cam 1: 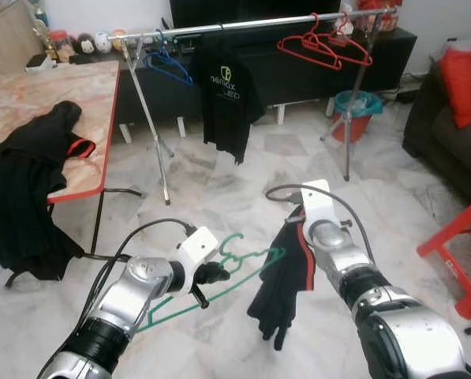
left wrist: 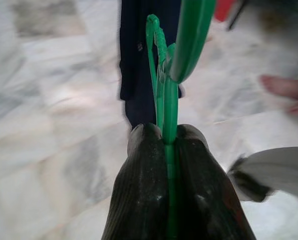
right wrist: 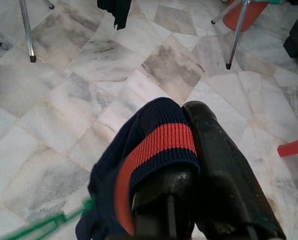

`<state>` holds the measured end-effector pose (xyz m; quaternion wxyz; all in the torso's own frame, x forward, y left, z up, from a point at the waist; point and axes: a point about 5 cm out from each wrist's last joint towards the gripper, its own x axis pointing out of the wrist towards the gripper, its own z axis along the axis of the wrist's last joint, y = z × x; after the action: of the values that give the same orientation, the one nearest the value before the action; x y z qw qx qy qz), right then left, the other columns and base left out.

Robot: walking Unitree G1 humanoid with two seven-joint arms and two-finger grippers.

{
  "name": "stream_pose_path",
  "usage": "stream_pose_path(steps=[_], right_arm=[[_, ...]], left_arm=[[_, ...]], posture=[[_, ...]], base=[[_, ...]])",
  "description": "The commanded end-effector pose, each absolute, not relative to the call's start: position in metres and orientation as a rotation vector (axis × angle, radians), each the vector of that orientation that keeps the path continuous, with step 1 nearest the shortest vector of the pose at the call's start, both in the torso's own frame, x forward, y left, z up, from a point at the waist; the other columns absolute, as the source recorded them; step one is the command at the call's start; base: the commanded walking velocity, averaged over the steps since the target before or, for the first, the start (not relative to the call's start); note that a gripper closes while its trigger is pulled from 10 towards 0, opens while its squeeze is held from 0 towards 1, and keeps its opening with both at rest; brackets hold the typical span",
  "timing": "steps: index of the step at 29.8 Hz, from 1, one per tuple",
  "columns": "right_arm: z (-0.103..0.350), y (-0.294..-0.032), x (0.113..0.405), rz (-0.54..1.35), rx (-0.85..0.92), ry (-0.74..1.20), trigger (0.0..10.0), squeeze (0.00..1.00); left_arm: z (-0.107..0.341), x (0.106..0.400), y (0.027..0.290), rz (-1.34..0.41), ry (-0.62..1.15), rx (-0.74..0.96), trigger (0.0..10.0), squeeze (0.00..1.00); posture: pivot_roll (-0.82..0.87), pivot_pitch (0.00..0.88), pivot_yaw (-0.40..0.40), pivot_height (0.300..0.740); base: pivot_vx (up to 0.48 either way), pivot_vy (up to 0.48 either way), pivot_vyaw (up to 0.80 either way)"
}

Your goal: Hang hanger

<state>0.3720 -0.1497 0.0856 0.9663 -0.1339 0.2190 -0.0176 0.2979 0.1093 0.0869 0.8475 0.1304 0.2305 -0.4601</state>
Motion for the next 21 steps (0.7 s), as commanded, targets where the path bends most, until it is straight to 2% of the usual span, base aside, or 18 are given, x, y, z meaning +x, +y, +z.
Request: stream_pose_path(steps=[1,7,18,21], right_arm=[[0.092,-0.147,0.376,-0.030,-0.264,0.422,10.0,0.00],[0.091,-0.148,0.375,-0.037,-0.266,0.424,10.0,0.00],[0.090,-0.145,0.375,-0.023,-0.266,0.425,10.0,0.00],[0.090,-0.144,0.375,-0.021,-0.264,0.423,10.0,0.00]], left_arm=[[0.100,0.289,0.103,-1.097,0.426,0.235,10.0,0.00],[0.100,0.272,0.097,-1.254,0.441,0.208,10.0,0.00],[0.110,0.270,0.100,-1.293,0.423,0.177,10.0,0.00],[0.105,0.278,0.101,-1.204,0.439,0.225,10.0,0.00]], posture=[[0.05,0.000,0.020,0.740],[0.05,0.000,0.021,0.740],[0.05,0.000,0.020,0.740],[0.05,0.000,0.019,0.740]], base=[[0.000,0.000,0.00],[0.000,0.000,0.00],[0.000,0.000,0.00],[0.000,0.000,0.00]])
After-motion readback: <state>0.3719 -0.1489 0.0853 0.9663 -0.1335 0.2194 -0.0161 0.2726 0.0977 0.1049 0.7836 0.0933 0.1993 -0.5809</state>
